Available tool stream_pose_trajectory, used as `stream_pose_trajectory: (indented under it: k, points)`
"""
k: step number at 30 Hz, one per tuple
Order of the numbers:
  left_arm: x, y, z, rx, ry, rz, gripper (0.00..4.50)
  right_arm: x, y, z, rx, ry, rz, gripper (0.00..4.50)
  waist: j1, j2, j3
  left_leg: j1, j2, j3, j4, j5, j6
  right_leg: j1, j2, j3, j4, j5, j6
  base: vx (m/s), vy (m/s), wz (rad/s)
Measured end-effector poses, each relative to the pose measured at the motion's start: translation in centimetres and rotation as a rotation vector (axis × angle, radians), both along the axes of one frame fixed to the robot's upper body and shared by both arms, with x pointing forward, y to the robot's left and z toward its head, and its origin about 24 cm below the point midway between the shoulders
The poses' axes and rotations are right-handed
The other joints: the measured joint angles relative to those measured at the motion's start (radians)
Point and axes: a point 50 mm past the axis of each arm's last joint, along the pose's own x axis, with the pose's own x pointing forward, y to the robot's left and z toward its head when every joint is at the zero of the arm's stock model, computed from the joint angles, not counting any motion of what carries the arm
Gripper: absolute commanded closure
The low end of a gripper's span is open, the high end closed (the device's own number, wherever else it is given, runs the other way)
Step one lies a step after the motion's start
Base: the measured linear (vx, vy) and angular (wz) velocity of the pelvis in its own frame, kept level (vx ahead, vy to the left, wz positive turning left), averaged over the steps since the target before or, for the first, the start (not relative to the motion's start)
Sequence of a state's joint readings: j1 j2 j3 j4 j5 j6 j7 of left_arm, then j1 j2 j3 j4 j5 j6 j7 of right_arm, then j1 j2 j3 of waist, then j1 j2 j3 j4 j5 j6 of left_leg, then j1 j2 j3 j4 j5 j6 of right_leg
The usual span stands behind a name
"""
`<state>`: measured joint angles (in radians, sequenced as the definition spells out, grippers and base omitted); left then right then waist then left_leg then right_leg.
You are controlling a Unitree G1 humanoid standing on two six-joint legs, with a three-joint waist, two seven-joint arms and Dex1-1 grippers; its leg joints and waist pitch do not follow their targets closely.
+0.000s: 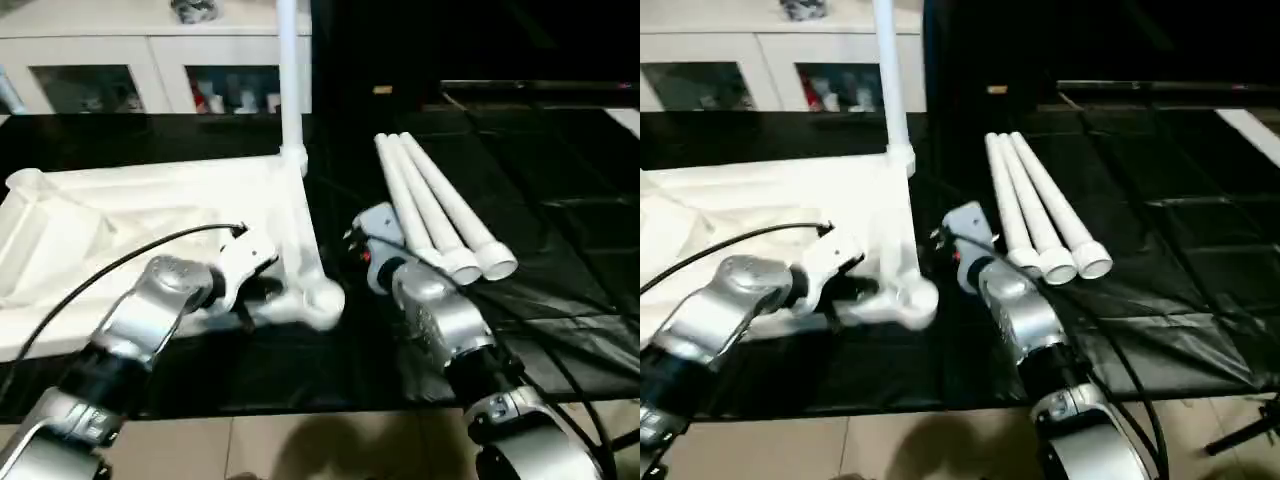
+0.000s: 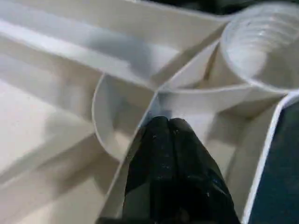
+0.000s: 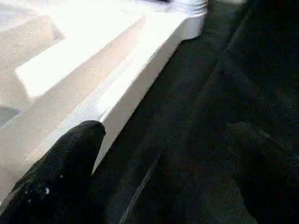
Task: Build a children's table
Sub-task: Rotate table base, then pick table leg
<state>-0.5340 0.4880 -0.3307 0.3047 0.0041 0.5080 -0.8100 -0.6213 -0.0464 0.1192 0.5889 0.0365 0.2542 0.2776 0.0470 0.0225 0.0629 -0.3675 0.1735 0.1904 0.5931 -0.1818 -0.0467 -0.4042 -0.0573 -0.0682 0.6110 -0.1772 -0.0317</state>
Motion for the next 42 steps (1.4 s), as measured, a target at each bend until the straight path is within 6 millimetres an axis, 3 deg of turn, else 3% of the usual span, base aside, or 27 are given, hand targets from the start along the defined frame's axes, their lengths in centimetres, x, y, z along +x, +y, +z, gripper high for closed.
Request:
stream_pose_trajectory:
  k: [5, 8, 11, 19, 30, 35, 42]
  points:
    - [0.5, 0.1, 0.2, -0.018, -0.038, 0.002, 4.48, 1.7, -2.2, 2.5, -0.039, -0.092, -0.164, 0.0, 0.006, 0.003, 0.001, 0.0, 0.0, -0.001, 0.0, 0.0, 0.0, 0.0, 0.0, -0.001, 0.001, 0.0, 0.0, 0.0, 0.0, 0.0]
    - [0.4, 0.7, 1.6, -0.087, -0.076, -0.005, 4.48, 3.0, -3.8, 3.6, -0.106, -0.098, -0.262, 0.0, 0.004, 0.003, 0.001, 0.0, 0.0, 0.0, 0.001, 0.0, 0.0, -0.001, 0.0, 0.0, 0.001, 0.0, 0.0, 0.0, 0.0, 0.0]
    - [0.1, 1.2, 4.1, -0.167, -0.117, -0.039, 4.18, 3.8, -5.0, 4.2, -0.141, -0.06, -0.308, 0.0, 0.003, 0.003, 0.001, 0.0, 0.0, 0.0, 0.001, 0.0, 0.0, -0.001, 0.0, -0.001, 0.001, 0.0, 0.0, 0.0, 0.0, 0.0]
    - [-2.9, 2.1, 5.2, -0.229, 0.019, -0.156, 3.6, 4.6, -6.6, 2.9, -0.081, 0.184, -0.346, 0.0, 0.001, 0.004, 0.001, 0.0, 0.0, 0.0, 0.001, 0.0, 0.0, -0.001, 0.0, 0.0, 0.003, 0.0, 0.0, 0.0, 0.0, 0.0]
    - [-3.5, 1.1, 6.0, -0.247, 0.027, -0.182, 2.52, 4.2, -6.5, 0.9, -0.053, 0.317, -0.348, 0.0, 0.012, 0.002, 0.002, -0.001, 0.001, 0.0, 0.004, 0.0, 0.0, -0.001, 0.0, 0.0, 0.005, 0.0, 0.0, 0.0, 0.0, 0.0]
    - [-3.6, 1.0, 6.0, -0.245, 0.027, -0.175, 2.32, 4.2, -6.5, 0.9, -0.034, 0.337, -0.358, 0.0, 0.012, 0.002, 0.002, -0.001, 0.001, 0.0, 0.004, 0.0, 0.0, -0.001, 0.0, 0.0, 0.005, 0.0, 0.0, 0.0, 0.0, 0.0]
    - [-3.7, 0.8, 6.1, -0.248, 0.037, -0.181, 1.62, 3.9, -6.4, 0.8, 0.072, 0.429, -0.318, 0.73, 0.012, -0.002, -0.001, 0.0, 0.001, 0.0, 0.006, 0.0, 0.0, -0.001, 0.0, 0.0, 0.006, 0.0, 0.0, 0.0, 0.0, 0.0]
